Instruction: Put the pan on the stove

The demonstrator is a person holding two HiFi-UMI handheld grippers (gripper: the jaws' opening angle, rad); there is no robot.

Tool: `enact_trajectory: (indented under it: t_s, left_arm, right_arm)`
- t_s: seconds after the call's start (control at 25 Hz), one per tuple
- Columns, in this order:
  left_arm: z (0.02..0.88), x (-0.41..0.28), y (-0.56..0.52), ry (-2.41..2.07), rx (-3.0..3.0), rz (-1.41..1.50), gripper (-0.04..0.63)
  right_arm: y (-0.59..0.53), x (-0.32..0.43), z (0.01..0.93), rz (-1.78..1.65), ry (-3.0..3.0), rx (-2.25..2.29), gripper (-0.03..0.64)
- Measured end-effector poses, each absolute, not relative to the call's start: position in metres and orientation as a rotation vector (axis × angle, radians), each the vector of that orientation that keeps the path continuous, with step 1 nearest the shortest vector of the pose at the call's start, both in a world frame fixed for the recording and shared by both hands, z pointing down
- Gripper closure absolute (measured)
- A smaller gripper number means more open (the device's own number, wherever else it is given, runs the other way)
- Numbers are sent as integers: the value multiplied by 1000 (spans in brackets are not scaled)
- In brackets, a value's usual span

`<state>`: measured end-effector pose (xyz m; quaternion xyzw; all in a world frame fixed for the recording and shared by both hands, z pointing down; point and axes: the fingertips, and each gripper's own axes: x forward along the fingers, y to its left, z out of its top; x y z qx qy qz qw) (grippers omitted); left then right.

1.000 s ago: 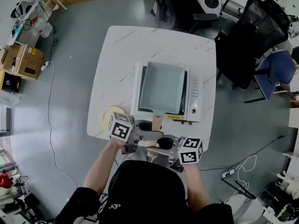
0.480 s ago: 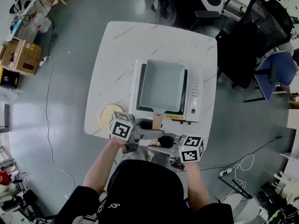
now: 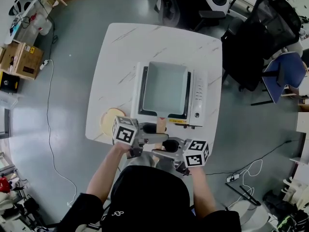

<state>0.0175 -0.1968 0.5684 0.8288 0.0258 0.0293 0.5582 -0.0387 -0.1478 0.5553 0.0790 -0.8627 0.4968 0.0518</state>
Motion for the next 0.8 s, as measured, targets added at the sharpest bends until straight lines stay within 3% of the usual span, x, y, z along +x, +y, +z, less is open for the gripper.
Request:
enact_trajectory:
  t_s: [0.4,0.8]
  left_arm:
    - [572,18,-195,17,2008,111,357]
    - [568,-13,-203,-203,2097,125,344]
  right_arm:
    - [-148,-34,555,1451,-2660,312,354]
    - [-157,-11,548,1316,-2670,552,362]
